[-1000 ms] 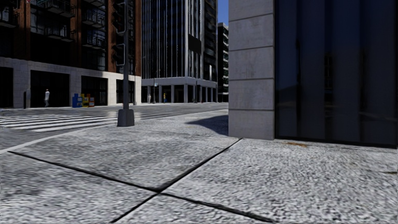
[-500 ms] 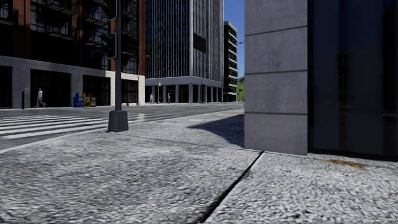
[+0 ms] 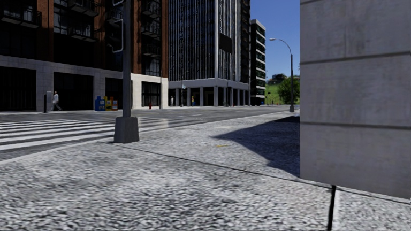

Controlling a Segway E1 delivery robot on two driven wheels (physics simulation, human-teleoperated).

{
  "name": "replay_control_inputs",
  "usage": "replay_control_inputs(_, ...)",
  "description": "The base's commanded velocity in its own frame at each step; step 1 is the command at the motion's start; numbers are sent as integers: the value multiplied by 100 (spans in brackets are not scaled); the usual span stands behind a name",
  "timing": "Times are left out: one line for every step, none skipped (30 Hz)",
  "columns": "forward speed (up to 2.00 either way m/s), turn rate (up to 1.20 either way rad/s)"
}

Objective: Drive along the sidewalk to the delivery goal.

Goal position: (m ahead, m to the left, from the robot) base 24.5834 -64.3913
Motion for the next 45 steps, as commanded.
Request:
replay_control_inputs(200,0)
replay_control_inputs(200,0)
replay_control_inputs(200,0)
replay_control_inputs(200,0)
replay_control_inputs(200,0)
replay_control_inputs(200,0)
replay_control_inputs(200,0)
replay_control_inputs(200,0)
replay_control_inputs(200,0)
replay_control_inputs(200,0)
replay_control_inputs(200,0)
replay_control_inputs(200,0)
replay_control_inputs(200,0)
replay_control_inputs(200,0)
replay_control_inputs(200,0)
replay_control_inputs(200,0)
replay_control_inputs(200,0)
replay_control_inputs(200,0)
replay_control_inputs(200,0)
replay_control_inputs(200,-2)
replay_control_inputs(200,-28)
replay_control_inputs(200,-51)
replay_control_inputs(200,-73)
replay_control_inputs(200,-85)
replay_control_inputs(200,-90)
replay_control_inputs(200,-92)
replay_control_inputs(200,-92)
replay_control_inputs(200,-92)
replay_control_inputs(200,-93)
replay_control_inputs(200,-93)
replay_control_inputs(200,-90)
replay_control_inputs(200,-5)
replay_control_inputs(200,-1)
replay_control_inputs(200,-1)
replay_control_inputs(200,0)
replay_control_inputs(200,0)
replay_control_inputs(200,0)
replay_control_inputs(200,0)
replay_control_inputs(200,0)
replay_control_inputs(200,0)
replay_control_inputs(200,0)
replay_control_inputs(200,0)
replay_control_inputs(200,0)
replay_control_inputs(200,0)
replay_control_inputs(200,0)
